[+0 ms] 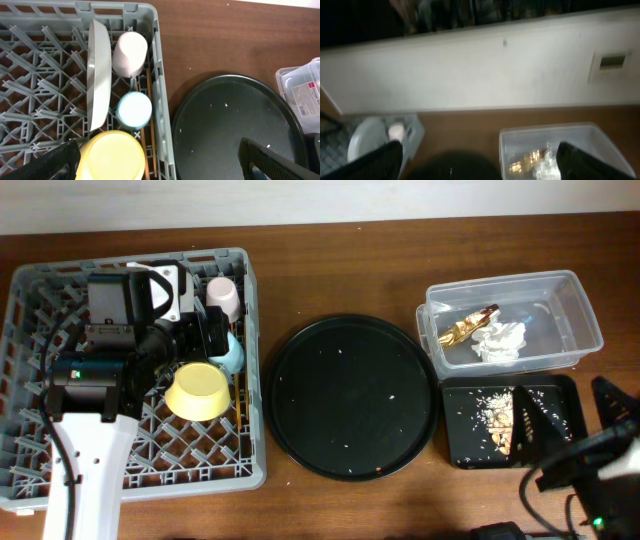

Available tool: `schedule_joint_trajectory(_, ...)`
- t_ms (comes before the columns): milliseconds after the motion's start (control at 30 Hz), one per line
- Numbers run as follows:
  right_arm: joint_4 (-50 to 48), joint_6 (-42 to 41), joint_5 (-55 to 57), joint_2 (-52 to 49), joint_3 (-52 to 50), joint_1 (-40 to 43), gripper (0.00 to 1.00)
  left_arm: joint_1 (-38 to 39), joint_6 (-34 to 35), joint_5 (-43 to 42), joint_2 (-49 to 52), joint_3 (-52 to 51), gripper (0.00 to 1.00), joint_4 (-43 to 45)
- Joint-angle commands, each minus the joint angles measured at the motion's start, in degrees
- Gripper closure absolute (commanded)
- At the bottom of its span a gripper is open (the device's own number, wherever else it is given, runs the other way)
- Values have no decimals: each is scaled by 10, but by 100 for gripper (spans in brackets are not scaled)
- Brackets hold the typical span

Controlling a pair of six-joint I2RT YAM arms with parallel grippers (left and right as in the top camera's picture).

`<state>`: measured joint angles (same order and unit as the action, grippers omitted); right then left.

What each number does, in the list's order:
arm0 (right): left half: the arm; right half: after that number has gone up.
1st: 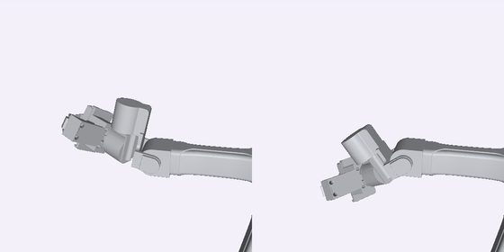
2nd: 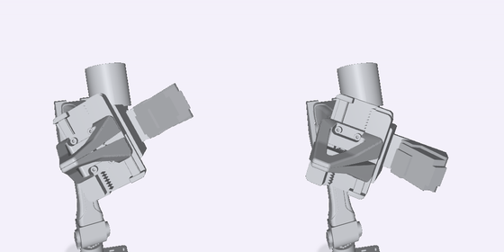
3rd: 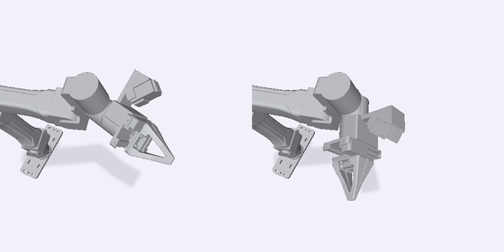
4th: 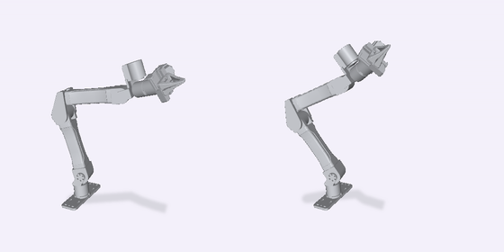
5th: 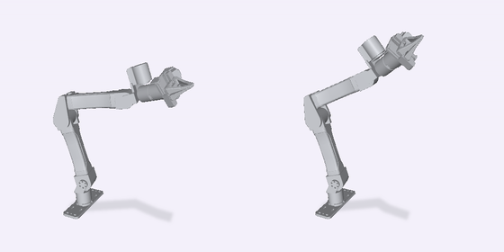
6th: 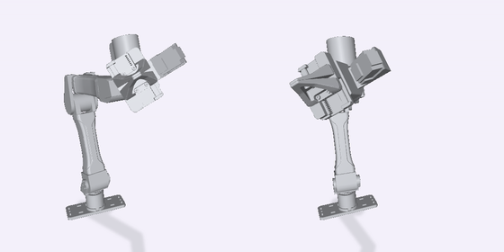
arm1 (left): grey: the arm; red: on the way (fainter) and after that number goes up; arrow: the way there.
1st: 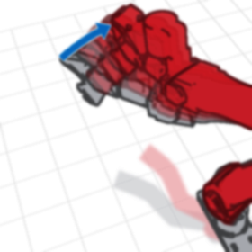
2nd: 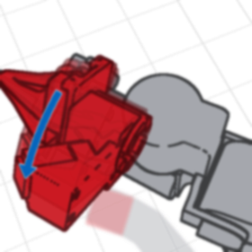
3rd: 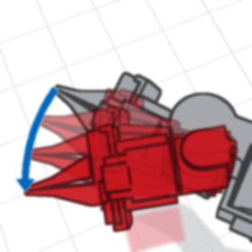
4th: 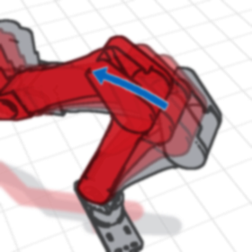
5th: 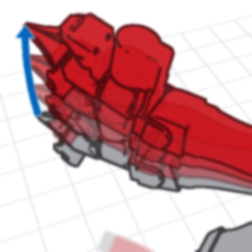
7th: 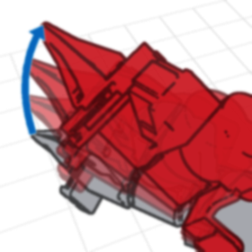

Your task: Sort waste into correct bins and load items into the dishwasher rack

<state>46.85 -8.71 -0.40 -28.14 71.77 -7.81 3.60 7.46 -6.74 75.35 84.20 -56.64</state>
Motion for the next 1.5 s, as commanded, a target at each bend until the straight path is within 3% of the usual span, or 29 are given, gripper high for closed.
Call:
schedule_joint_trajectory(0, -129, 3, 10, 114, -179, -4, 1, 1, -9, 6, 1, -3, 1, -1)
schedule_joint_trajectory(167, -372, 3, 11, 254, -434, 3, 1, 1, -9, 6, 1, -3, 1, -1)
schedule_joint_trajectory(333, -499, -7, 11, 280, -579, 20, 1, 1, -9, 6, 1, -3, 1, -1)
schedule_joint_trajectory(667, -542, -8, 17, 280, -714, 48, 1, 1, -9, 6, 1, -3, 1, -1)
schedule_joint_trajectory(800, -515, -7, 38, 280, -715, 48, 1, 1, -9, 6, 1, -3, 1, -1)
schedule_joint_trajectory(900, -422, 10, 38, 280, -715, 48, 1, 1, -9, 6, 1, -3, 1, -1)
schedule_joint_trajectory(967, -422, 55, 24, 280, -715, 48, 1, 1, -9, 6, 1, -3, 1, -1)
schedule_joint_trajectory(1467, -423, 55, 26, 279, -715, 48, 1, 1, -9, 6, 1, -3, 1, -1)
